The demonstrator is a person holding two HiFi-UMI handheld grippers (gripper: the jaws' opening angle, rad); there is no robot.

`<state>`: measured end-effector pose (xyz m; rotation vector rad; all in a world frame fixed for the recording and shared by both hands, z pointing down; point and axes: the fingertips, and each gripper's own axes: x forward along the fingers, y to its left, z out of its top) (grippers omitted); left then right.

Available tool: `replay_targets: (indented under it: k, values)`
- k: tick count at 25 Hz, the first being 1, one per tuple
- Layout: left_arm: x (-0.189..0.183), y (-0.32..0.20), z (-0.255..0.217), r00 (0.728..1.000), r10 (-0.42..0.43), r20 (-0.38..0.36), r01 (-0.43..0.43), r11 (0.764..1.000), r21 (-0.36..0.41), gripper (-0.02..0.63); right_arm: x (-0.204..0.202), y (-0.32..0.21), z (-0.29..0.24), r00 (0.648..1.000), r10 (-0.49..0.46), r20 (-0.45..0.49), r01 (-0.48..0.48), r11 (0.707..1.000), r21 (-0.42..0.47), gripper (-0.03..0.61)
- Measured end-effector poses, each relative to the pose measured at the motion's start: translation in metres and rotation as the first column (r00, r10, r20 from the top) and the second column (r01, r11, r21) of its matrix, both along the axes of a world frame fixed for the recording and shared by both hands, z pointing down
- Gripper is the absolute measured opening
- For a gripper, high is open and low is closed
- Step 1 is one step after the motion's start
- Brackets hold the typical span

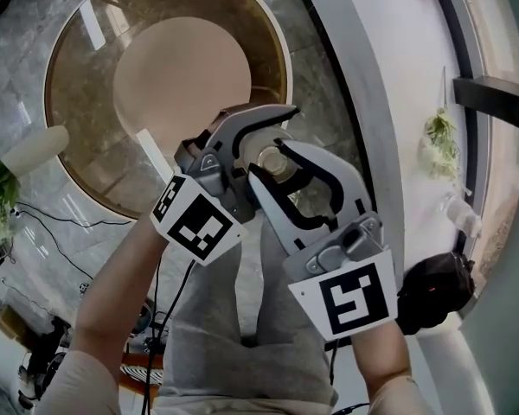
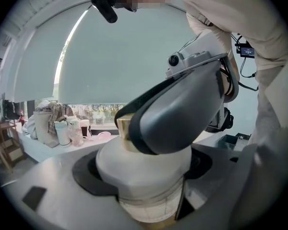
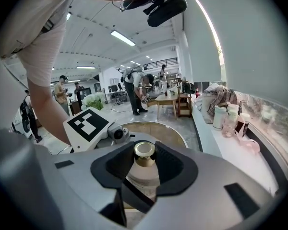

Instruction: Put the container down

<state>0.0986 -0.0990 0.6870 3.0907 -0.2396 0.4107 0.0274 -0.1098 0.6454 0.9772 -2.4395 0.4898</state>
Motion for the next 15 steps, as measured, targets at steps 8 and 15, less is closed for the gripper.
replay_targets:
  k: [8, 15]
  values:
    - [0.001, 0.006, 0.048, 1.0, 0.02, 0.012, -0.02, 1.0, -0.022, 0.356, 0.001, 0.002, 0.047, 0.999, 0.032, 0.005, -0.032, 0.999, -0.019, 0.133]
    - [0.001, 0.013, 0.085, 0.996, 0.041, 0.079, -0.041, 0.999, 0.004, 0.356, 0.002, 0.008, 0.079, 0.999, 0.033, -0.012, -0.033, 0.999, -0.027, 0.132]
